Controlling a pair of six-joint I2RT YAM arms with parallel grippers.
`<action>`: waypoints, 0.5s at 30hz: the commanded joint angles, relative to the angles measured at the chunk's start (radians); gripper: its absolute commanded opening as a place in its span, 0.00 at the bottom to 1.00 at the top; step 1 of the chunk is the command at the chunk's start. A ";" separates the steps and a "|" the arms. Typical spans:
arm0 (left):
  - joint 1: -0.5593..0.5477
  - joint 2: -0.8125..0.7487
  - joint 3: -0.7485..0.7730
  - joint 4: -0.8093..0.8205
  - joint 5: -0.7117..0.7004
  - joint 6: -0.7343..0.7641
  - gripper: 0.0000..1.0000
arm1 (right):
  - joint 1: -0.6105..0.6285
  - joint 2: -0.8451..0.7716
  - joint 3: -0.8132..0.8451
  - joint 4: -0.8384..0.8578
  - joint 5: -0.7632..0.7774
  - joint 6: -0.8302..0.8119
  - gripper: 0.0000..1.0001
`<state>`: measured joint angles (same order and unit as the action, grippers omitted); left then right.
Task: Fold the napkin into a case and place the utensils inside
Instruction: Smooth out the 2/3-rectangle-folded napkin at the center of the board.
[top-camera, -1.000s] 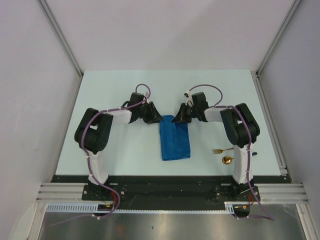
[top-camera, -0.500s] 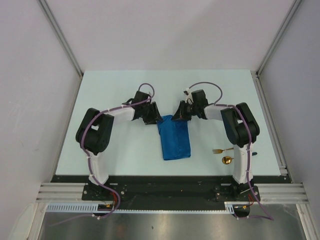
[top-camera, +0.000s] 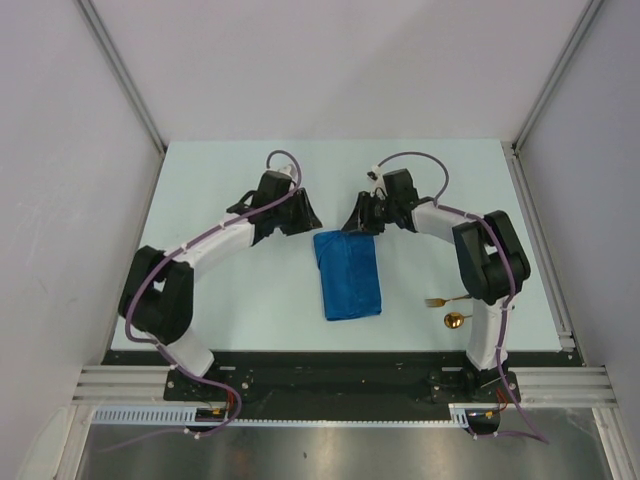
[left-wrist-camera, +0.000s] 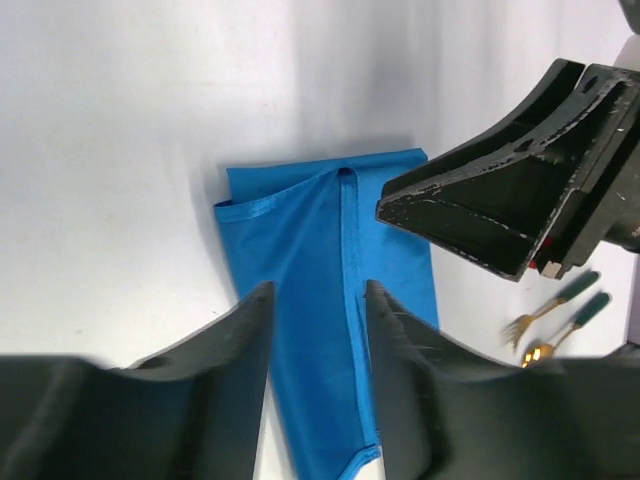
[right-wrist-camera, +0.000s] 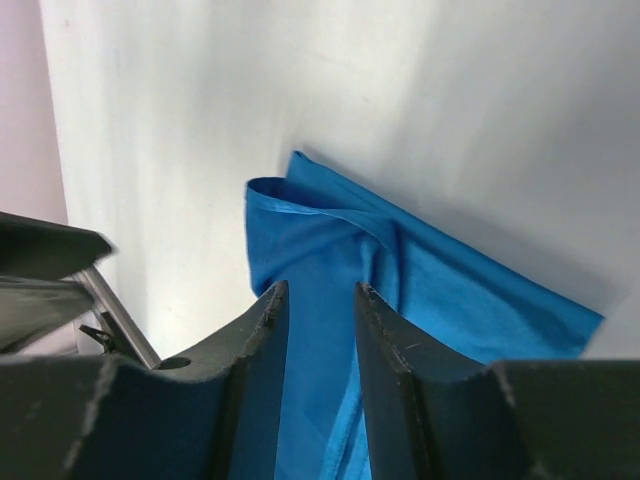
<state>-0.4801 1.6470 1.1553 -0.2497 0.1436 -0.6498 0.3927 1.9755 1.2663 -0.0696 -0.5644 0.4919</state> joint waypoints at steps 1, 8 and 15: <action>-0.003 0.040 -0.032 0.050 0.062 -0.017 0.35 | 0.032 -0.003 0.056 0.026 -0.021 0.031 0.29; -0.008 0.131 -0.040 0.142 0.125 -0.045 0.26 | 0.077 0.095 0.091 0.148 -0.080 0.114 0.06; -0.021 0.215 -0.074 0.197 0.146 -0.071 0.25 | 0.064 0.163 0.085 0.191 -0.094 0.126 0.02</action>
<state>-0.4843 1.8175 1.1049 -0.1295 0.2539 -0.6884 0.4732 2.1075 1.3285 0.0574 -0.6319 0.6003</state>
